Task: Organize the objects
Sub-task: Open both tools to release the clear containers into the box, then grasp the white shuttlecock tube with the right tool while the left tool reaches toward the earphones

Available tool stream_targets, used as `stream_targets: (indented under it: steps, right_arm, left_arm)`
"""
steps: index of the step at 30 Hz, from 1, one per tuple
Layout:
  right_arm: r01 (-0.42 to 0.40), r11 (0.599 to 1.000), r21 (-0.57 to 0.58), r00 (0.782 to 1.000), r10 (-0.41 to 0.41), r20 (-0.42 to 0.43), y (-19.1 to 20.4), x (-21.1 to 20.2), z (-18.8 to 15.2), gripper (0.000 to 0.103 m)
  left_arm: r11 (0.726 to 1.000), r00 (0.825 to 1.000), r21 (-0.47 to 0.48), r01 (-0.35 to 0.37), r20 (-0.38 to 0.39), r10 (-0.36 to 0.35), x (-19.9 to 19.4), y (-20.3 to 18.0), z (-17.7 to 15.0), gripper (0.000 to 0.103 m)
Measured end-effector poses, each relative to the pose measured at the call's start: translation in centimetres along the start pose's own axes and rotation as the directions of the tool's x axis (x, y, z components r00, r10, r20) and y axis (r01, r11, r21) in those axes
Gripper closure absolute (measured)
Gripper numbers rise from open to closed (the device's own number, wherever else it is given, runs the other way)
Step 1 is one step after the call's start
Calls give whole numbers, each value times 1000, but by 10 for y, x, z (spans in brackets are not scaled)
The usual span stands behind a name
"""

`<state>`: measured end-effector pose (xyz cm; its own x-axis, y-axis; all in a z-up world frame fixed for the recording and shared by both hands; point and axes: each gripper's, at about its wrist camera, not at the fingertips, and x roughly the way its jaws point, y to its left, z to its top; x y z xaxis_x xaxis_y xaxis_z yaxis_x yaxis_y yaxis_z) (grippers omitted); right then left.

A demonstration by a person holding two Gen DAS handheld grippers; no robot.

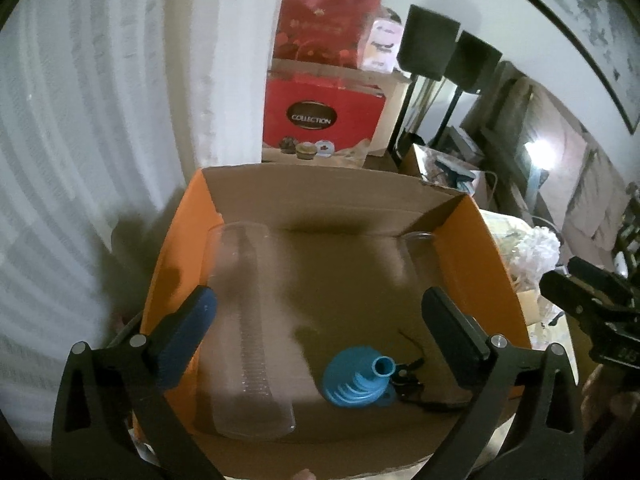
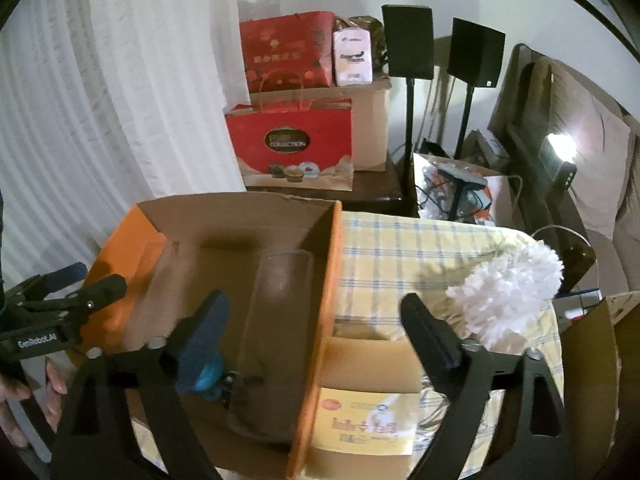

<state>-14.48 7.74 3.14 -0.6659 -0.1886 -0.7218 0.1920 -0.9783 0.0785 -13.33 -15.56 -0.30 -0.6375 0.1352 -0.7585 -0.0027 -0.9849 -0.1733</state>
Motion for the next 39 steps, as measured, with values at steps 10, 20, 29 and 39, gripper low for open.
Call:
stream_targets:
  steps: [10,20,29,39]
  right_arm:
    - [17,1000,24,1000,-17,8,-33,-15,-5,0]
    - [77,994,74,997,-79,25,-88,-43,-16,0]
    - [103,987,126,994,-106,14,-134,-56,-31,0]
    - [76,991,114,997,-75,-14,-148,-52,-50,2]
  left_arm:
    - [999,999,33,40,22,-41,-8,-35,-1,0]
    - [988,993,103,113,12,-115,-3,-94,-7,0]
    - [976,987,144,162,-16,-162,6,-136,-15,0]
    - [965,982,180,190,-46,-184,15,-166,-20,0]
